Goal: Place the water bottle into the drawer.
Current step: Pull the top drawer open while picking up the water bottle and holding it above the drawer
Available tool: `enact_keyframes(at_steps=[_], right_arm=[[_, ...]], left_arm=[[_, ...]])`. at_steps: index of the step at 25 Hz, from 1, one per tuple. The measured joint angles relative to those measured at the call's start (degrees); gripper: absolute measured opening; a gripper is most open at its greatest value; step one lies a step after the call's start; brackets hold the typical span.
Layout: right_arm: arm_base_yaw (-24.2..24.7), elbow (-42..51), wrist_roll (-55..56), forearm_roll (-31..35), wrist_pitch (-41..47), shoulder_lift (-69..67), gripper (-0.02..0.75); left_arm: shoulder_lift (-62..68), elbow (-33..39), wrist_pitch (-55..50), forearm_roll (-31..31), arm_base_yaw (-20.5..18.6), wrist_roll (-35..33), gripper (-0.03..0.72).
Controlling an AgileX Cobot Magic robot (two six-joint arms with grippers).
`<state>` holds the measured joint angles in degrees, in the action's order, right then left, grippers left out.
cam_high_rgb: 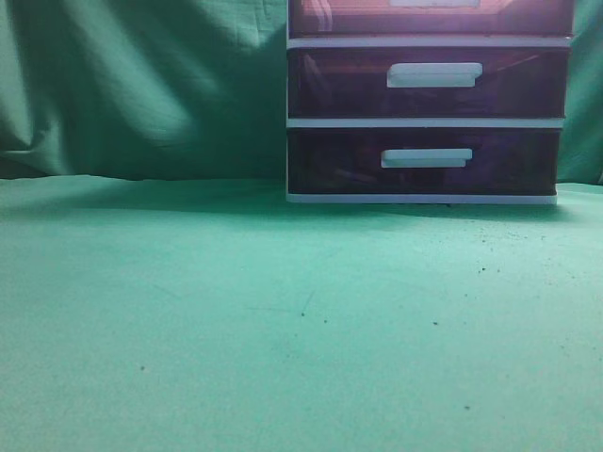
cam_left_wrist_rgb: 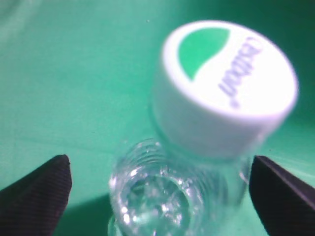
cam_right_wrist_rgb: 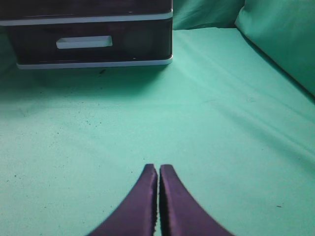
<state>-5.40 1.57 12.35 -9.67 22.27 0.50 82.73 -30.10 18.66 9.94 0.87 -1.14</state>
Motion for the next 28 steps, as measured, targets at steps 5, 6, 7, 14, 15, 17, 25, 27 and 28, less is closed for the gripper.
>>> enact_keyframes(at_steps=[5,6,7,14,15,17,25,27,28], right_arm=[[0.0,0.0,0.0,0.0,0.0,0.0,0.000],[0.0,0.0,0.0,0.0,0.0,0.0,0.000],[0.0,0.0,0.0,0.0,0.0,0.0,0.000],[0.0,0.0,0.0,0.0,0.0,0.0,0.000],[0.0,0.0,0.0,0.0,0.0,0.0,0.000],[0.0,0.0,0.0,0.0,0.0,0.0,0.000],[0.0,0.0,0.0,0.0,0.0,0.0,0.000],[0.0,0.0,0.0,0.0,0.0,0.0,0.000],[0.0,0.0,0.0,0.0,0.0,0.0,0.000]], left_arm=[[5.6,-2.8,0.1,0.0,0.0,-0.1,0.591],[6.0,-2.9,0.1,-0.5,0.0,-0.1,0.544],[6.0,-2.9,0.1,-1.2,0.0,-0.1,0.496],[6.0,-2.9,0.3,-6.4,0.0,-0.1,0.297],[5.9,-2.9,0.3,-7.0,0.0,-0.1,0.297],[4.7,-2.9,-1.4,-8.9,0.0,0.0,0.297],[-11.5,-3.1,-4.9,-10.3,7.7,0.0,0.297],[-16.1,-4.3,-8.3,-10.4,10.9,0.0,0.297],[-18.2,-5.1,-10.5,-10.4,12.7,0.0,0.297]])
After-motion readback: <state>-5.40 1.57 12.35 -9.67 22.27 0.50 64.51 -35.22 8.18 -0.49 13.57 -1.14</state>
